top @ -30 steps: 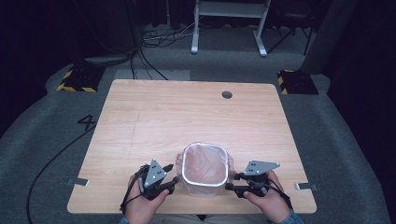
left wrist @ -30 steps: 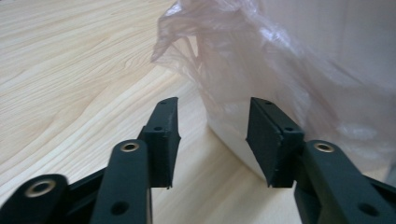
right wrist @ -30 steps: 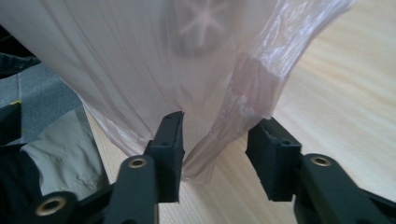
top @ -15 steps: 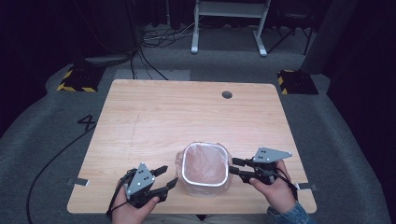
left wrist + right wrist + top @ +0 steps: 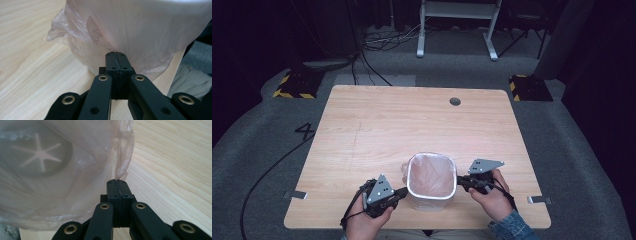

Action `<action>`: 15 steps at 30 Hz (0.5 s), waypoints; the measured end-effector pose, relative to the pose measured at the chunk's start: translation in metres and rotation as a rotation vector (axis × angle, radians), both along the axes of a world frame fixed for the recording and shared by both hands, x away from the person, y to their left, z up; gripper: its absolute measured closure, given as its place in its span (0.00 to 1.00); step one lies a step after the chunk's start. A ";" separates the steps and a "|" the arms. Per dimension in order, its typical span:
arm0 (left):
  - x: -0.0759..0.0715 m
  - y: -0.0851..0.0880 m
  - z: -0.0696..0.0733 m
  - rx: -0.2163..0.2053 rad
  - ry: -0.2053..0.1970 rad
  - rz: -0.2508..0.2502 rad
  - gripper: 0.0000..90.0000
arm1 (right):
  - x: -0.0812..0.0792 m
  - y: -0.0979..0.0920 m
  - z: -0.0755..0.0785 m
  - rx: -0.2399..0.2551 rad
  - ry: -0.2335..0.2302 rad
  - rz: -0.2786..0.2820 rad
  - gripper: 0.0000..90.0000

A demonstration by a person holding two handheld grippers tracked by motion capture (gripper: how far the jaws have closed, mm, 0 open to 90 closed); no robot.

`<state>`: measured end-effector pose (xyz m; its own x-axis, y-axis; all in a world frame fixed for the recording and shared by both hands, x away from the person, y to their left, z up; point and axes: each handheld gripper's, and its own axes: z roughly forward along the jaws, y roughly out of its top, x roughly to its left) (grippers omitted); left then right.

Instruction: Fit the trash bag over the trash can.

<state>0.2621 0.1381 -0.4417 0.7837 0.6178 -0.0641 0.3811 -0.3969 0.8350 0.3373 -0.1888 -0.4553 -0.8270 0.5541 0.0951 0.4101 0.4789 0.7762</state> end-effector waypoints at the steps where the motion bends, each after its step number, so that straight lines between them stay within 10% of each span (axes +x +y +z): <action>1: 0.000 0.000 -0.001 0.011 0.003 -0.001 1.00 | 0.000 -0.003 0.001 0.002 0.000 -0.003 1.00; 15: 0.006 -0.005 -0.028 0.093 0.066 -0.016 1.00 | -0.010 0.006 -0.024 -0.125 0.024 0.037 1.00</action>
